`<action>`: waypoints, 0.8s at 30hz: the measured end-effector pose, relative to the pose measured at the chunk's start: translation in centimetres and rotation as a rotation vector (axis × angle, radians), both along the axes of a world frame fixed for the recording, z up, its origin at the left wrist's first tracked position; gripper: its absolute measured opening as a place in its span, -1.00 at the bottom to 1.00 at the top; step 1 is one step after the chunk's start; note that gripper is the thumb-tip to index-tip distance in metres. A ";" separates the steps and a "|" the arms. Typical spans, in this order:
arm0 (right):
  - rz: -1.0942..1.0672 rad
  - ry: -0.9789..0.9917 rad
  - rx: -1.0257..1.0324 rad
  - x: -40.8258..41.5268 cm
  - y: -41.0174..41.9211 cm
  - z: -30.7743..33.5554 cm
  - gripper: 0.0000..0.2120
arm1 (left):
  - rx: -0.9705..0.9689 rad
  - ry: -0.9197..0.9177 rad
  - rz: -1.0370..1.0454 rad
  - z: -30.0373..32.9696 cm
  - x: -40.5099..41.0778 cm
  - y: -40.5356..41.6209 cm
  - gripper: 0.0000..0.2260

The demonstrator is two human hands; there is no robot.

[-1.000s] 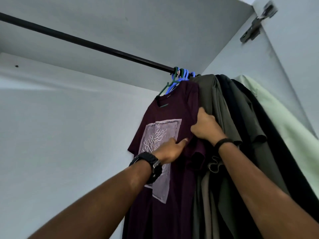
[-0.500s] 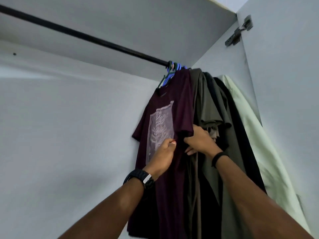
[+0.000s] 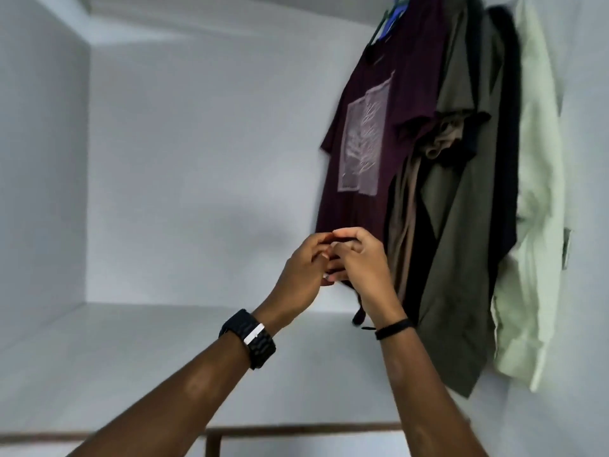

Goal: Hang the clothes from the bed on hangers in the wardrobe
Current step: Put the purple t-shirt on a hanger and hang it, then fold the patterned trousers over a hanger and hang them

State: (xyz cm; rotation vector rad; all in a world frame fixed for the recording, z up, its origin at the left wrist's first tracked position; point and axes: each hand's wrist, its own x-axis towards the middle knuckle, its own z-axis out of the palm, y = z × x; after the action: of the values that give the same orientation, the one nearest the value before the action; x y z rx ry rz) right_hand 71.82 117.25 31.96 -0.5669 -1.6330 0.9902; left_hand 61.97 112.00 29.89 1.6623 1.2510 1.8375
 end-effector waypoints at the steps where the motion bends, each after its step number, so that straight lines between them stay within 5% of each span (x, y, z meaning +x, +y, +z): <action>1: 0.053 -0.006 -0.027 -0.2 -1.1 -1.5 -0.82 | -0.015 -0.030 0.036 -1.5 0.1 -1.5 -0.79; 14: 0.708 -0.426 -0.400 4.1 -21.3 -23.1 -0.81 | -0.368 -0.459 0.599 -23.4 9.9 -27.6 -0.72; 24: 1.269 -0.874 -0.432 8.1 -40.6 -33.6 -0.82 | -0.560 -0.687 1.027 -32.7 20.8 -49.1 -0.60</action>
State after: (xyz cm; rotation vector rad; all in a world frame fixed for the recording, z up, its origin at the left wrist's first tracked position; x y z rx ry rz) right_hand 79.95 76.63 -1.59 -0.1553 -2.6509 2.2680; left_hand 82.80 62.90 -2.85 -0.0177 2.1427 1.9388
